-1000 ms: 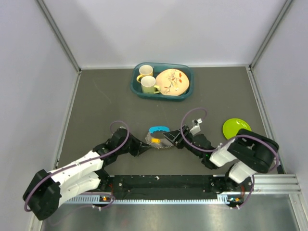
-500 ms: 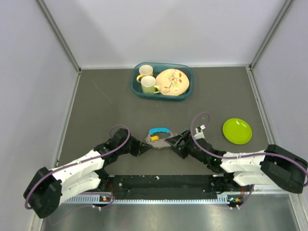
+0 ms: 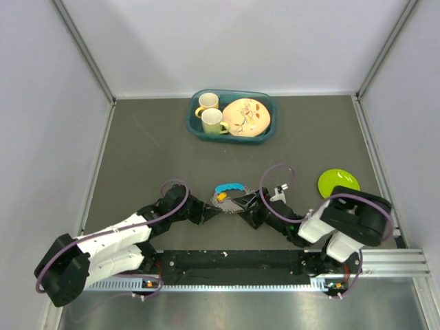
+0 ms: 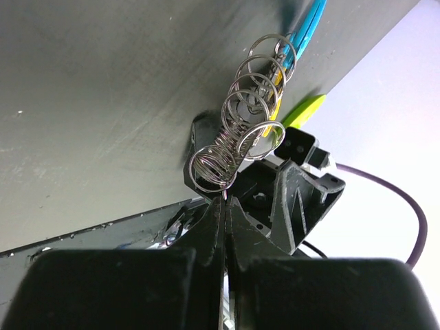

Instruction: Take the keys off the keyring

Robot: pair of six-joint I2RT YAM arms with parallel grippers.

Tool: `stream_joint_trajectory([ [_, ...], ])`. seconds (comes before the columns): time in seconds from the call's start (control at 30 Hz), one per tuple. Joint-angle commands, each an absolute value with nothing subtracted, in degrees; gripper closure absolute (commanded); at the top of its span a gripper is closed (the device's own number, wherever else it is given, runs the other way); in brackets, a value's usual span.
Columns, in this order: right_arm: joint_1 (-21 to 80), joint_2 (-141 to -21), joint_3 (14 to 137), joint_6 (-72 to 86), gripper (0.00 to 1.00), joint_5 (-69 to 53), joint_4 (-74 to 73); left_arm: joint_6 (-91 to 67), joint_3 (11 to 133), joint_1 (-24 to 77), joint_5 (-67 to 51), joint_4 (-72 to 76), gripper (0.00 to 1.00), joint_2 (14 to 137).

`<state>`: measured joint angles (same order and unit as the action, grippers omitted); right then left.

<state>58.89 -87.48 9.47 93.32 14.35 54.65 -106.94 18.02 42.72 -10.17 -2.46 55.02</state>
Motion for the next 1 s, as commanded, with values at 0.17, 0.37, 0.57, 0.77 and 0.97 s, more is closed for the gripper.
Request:
stream_joint_trajectory([
  [0.17,57.31,-109.58,9.85,97.02,0.33,16.09,92.27,-107.94,17.58,43.95,-12.12,6.92,1.00,55.55],
  [0.37,55.20,-107.16,8.09,89.41,0.71,17.48,92.20,-104.86,14.77,44.03,-14.67,11.60,1.00,57.21],
  [0.57,52.30,-98.54,5.45,78.34,1.00,17.23,92.11,-92.67,14.85,44.03,-14.94,12.48,0.63,55.03],
  [0.77,47.83,-88.52,5.10,63.84,1.00,8.29,92.02,-78.43,20.20,44.12,-10.12,2.15,0.25,45.19],
  [0.97,40.96,-73.94,10.88,53.04,1.00,-13.31,72.73,-49.54,31.18,43.95,-2.48,-10.18,0.17,38.32],
])
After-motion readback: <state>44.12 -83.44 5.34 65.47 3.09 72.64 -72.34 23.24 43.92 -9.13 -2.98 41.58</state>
